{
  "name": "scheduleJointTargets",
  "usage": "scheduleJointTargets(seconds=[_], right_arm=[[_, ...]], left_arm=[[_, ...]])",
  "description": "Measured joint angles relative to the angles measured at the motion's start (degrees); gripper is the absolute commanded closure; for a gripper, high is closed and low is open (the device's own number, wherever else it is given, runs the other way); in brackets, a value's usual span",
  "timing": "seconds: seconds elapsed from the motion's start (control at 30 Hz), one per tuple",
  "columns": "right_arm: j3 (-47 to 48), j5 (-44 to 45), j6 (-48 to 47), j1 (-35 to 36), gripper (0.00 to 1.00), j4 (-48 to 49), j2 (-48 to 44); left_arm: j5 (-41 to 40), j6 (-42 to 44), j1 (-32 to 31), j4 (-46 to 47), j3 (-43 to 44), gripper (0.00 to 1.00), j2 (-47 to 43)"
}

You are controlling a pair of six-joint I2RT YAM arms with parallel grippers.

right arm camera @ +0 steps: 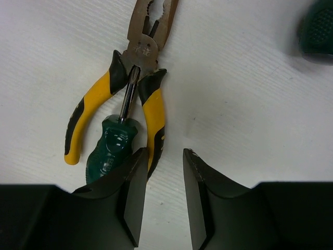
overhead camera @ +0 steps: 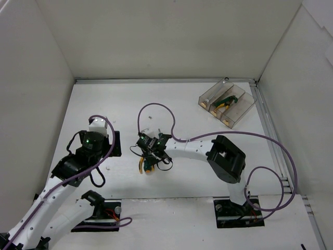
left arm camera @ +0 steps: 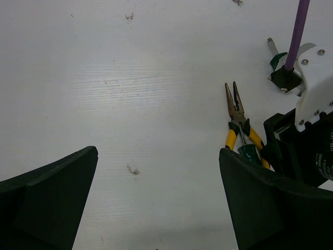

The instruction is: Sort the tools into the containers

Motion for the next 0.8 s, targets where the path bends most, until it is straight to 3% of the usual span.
scheduleJointTargets(seconds=[0.27, 0.47, 0.8], right_arm=[[1.2, -0.2, 0.0, -0.02, 0.76, 0.22, 2.71], [1.88, -0.07, -0.13, -0.02, 0.91, 0.09, 3.13], [5.35, -0.15, 0.24, -0.13, 0.99, -0.46, 4.63]], left_arm=[[0.0, 0.02, 0.0, 0.0, 0.0, 0.0, 0.11], [0.0, 0.02, 0.0, 0.0, 0.0, 0.0, 0.26], [0.02, 0.04, 0.0, 0.0, 0.0, 0.0, 0.37]])
